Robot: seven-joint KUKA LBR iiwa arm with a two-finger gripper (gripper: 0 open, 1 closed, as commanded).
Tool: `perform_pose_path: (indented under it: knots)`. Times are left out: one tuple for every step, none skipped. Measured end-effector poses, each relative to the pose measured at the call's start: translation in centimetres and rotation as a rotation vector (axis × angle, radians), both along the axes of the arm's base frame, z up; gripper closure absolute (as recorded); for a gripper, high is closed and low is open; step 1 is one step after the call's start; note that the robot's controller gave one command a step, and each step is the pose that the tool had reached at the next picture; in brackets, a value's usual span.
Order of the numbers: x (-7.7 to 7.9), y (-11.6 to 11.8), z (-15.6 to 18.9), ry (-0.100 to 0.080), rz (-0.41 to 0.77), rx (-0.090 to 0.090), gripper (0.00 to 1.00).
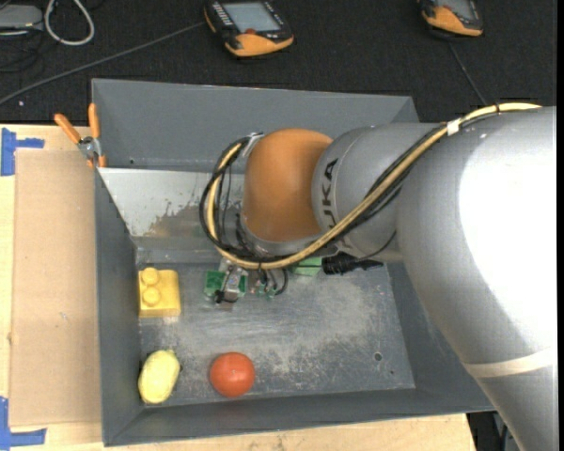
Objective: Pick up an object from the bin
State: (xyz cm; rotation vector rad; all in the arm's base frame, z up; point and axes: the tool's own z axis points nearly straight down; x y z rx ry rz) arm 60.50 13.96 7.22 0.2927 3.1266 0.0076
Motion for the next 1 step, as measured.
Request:
perform_pose_path:
  knots:
    - [0.17, 0.66, -0.07, -0.002, -0.002, 0.002, 1.0]
